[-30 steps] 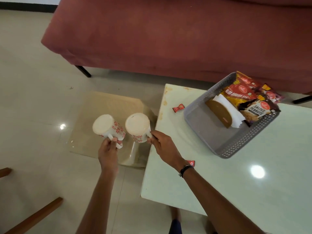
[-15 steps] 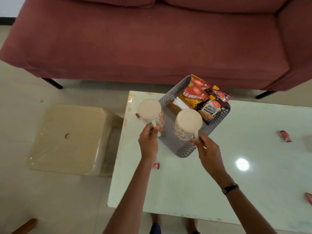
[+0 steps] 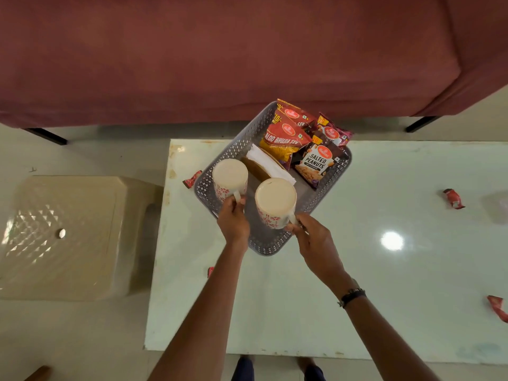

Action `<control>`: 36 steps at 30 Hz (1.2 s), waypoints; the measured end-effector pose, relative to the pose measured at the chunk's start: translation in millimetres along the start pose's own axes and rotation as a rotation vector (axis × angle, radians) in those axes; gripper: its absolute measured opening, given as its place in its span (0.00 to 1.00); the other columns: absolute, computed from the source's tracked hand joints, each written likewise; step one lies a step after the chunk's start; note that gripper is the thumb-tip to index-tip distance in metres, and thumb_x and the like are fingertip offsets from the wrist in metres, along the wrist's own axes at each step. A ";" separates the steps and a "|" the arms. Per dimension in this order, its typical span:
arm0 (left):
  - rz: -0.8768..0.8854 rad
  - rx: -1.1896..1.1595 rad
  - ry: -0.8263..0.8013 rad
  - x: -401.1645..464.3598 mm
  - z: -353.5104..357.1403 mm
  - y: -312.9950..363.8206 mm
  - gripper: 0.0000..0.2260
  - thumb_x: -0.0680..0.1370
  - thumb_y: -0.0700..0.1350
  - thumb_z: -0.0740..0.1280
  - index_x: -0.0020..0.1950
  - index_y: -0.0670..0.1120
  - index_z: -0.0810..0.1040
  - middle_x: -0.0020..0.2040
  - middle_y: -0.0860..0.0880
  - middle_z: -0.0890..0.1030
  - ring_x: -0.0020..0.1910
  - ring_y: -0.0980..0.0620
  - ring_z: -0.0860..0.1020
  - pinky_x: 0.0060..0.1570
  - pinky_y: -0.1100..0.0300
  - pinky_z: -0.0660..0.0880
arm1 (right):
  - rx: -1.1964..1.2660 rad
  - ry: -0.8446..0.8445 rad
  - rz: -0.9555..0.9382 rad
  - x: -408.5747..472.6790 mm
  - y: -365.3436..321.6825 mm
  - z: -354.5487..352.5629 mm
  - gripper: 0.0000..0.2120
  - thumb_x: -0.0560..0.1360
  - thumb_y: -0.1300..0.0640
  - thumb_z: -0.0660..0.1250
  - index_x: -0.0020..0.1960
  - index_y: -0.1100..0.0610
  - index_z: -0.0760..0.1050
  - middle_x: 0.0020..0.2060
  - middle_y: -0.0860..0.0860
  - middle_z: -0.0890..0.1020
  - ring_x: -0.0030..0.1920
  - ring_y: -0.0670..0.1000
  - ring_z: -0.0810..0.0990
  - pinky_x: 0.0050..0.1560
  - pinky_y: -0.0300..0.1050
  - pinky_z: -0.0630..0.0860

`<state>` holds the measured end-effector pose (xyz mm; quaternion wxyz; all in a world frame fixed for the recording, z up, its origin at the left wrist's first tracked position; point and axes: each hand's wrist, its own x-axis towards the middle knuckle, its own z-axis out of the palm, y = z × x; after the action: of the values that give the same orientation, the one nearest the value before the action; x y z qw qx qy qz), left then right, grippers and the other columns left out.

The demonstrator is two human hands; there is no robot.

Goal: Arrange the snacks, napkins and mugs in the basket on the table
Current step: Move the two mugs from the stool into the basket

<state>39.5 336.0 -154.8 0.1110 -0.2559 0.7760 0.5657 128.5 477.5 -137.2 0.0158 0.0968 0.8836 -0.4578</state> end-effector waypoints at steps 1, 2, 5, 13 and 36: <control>-0.011 0.017 0.000 2.2 1.9 0.4 0.07 0.79 0.42 0.62 0.53 0.42 0.78 0.53 0.44 0.81 0.54 0.47 0.76 0.56 0.47 0.74 | -0.003 -0.008 -0.003 0.8 0.3 1.5 0.06 0.80 0.58 0.61 0.50 0.60 0.73 0.43 0.50 0.79 0.40 0.49 0.75 0.35 0.37 0.73; -0.037 0.032 0.000 4.7 3.7 0.2 0.08 0.79 0.41 0.62 0.54 0.41 0.77 0.54 0.43 0.81 0.55 0.46 0.77 0.55 0.48 0.74 | -0.007 -0.015 -0.003 1.8 0.4 3.2 0.06 0.80 0.58 0.61 0.49 0.60 0.73 0.43 0.50 0.79 0.40 0.49 0.75 0.35 0.35 0.72; -0.130 0.097 0.022 7.9 9.5 5.2 0.09 0.78 0.37 0.60 0.55 0.37 0.76 0.55 0.39 0.80 0.56 0.41 0.77 0.51 0.51 0.71 | 0.005 -0.017 0.023 6.2 -3.5 9.3 0.05 0.80 0.60 0.61 0.48 0.61 0.73 0.41 0.48 0.76 0.37 0.45 0.73 0.34 0.27 0.68; -0.164 0.189 -0.028 8.7 -0.8 16.7 0.10 0.79 0.39 0.59 0.54 0.38 0.77 0.56 0.40 0.81 0.58 0.39 0.76 0.51 0.51 0.72 | -0.015 0.006 0.098 17.5 -15.0 41.6 0.08 0.80 0.62 0.59 0.51 0.66 0.73 0.47 0.59 0.80 0.41 0.49 0.71 0.33 0.22 0.66; 0.048 0.379 -0.137 -17.1 -22.3 10.3 0.13 0.79 0.36 0.58 0.62 0.39 0.73 0.61 0.40 0.78 0.61 0.40 0.76 0.61 0.46 0.73 | -0.461 -0.200 0.397 39.0 -31.0 41.8 0.12 0.77 0.58 0.63 0.57 0.64 0.76 0.54 0.58 0.81 0.54 0.57 0.80 0.49 0.48 0.79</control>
<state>51.1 322.2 -131.0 0.1964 -0.1729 0.8651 0.4279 82.0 432.3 -141.0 0.2130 0.2156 0.9221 -0.2406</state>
